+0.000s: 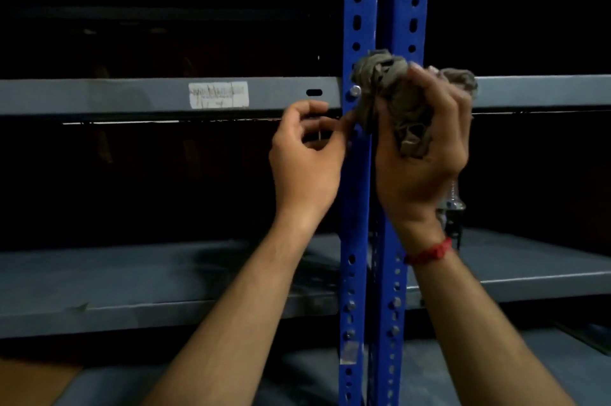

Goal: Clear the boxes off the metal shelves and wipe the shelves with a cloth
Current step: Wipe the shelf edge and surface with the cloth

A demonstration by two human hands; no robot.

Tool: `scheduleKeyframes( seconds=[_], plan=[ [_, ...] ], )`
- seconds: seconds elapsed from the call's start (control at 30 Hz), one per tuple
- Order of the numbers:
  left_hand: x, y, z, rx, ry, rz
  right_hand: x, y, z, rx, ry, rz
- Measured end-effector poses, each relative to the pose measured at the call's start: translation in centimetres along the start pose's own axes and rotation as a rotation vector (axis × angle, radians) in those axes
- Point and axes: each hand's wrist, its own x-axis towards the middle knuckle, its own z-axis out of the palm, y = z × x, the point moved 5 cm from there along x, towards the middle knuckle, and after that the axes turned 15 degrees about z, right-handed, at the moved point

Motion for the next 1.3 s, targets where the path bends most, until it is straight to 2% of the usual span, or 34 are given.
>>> scheduleKeyframes(
  seconds=[0.1, 0.2, 0.3, 0.4, 0.47, 0.53, 0.63, 0.73, 0.97, 1.07, 1.2, 1.3],
  plan=[
    [-1.0, -1.6, 0.2, 0.244, -0.155, 0.037, 1.5, 2.3, 2.1, -0.139, -0.031, -0.122],
    [-4.1, -3.7, -0.8, 0.382, -0.245, 0.021, 1.9, 2.2, 3.6, -0.248, -0.272, -0.148],
    [-7.7, -6.0, -2.5, 0.278, -0.316, -0.128, 2.5, 2.1, 3.0, -0.244, -0.381, -0.145],
    [-12.8, -7.9, -2.6, 0.241, -0.483, -0.325, 3.7, 2.2, 3.2, -0.342, -0.429, -0.152],
    [-15.4, -8.4, -2.1, 0.338, -0.575, -0.353, 3.9, 2.4, 3.4, -0.418, -0.495, -0.130],
    [-16.5, -8.5, -1.5, 0.370, -0.588, -0.361, 3.7, 2.5, 3.9, -0.478, -0.519, -0.117],
    [-16.6, -8.4, -1.0, 0.569, -0.625, -0.282, 2.9, 1.7, 4.3, -0.483, -0.524, -0.071],
    [-16.9, -8.3, -1.0, 0.624, -0.619, -0.230, 2.1, 1.5, 4.4, -0.467, -0.488, -0.038],
    [-16.8, -8.1, -1.1, 0.705, -0.565, -0.160, -1.0, 1.4, 4.2, -0.488, -0.355, -0.169],
    [-16.8, -8.2, -1.1, 0.828, -0.592, 0.007, -4.0, 2.2, 2.5, -0.416, -0.318, -0.203],
    [-17.4, -9.0, -2.1, 0.905, -0.625, 0.035, -11.6, 4.1, -1.9, -0.307, -0.450, -0.245],
    [-18.3, -9.1, -3.1, 0.860, -0.679, 0.086, -17.9, 5.4, -5.8, -0.241, -0.573, -0.179]
  ],
)
